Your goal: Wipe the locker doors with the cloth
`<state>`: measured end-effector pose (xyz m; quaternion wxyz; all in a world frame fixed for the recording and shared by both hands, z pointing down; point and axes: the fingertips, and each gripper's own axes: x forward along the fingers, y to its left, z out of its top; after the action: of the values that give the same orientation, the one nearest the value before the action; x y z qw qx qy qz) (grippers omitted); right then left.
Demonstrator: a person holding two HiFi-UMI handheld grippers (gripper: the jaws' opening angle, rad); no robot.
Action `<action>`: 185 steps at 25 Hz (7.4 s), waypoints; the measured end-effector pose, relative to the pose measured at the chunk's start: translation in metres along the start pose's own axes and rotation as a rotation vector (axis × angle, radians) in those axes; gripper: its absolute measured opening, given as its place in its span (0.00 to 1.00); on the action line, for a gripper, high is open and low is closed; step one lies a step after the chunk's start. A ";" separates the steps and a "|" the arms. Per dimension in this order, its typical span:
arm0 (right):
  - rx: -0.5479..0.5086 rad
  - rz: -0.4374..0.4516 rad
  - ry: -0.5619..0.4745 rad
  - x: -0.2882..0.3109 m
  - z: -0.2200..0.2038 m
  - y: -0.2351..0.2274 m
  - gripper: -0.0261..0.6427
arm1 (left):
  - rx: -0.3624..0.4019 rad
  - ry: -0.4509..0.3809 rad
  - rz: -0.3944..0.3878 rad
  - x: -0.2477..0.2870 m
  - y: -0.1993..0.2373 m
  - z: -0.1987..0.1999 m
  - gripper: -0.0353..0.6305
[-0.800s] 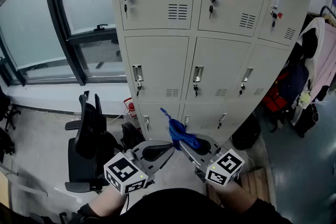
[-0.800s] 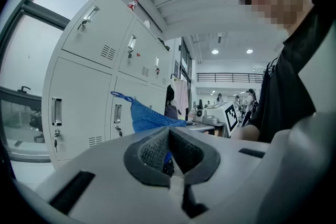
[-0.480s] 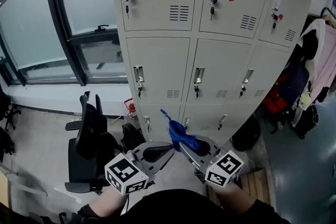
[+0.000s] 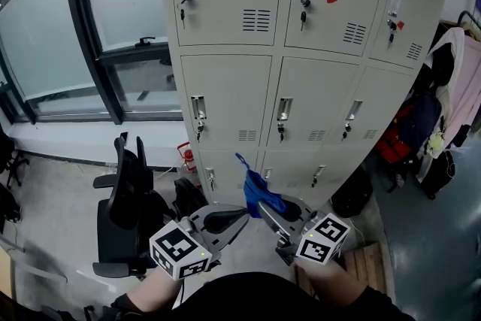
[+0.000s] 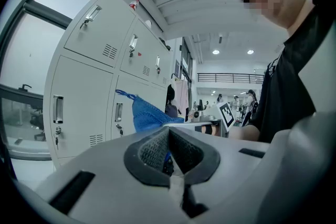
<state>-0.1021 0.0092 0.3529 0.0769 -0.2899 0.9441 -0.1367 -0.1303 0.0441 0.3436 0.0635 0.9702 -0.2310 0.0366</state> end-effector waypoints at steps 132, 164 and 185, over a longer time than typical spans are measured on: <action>0.770 -0.115 0.010 0.076 -0.068 -0.350 0.19 | -0.101 0.127 0.127 0.136 0.116 -0.018 0.06; 0.896 -0.062 0.089 0.062 -0.126 -0.330 0.19 | -0.123 0.131 0.181 0.123 0.125 -0.027 0.06; 0.425 0.186 -0.314 0.036 0.238 -0.297 0.19 | -0.041 0.035 0.083 0.155 0.083 0.021 0.06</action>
<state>0.0779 -0.2979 0.2145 0.2935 -0.1967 0.8934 -0.2775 -0.0295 -0.1010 0.3474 0.0857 0.9574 -0.2708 0.0516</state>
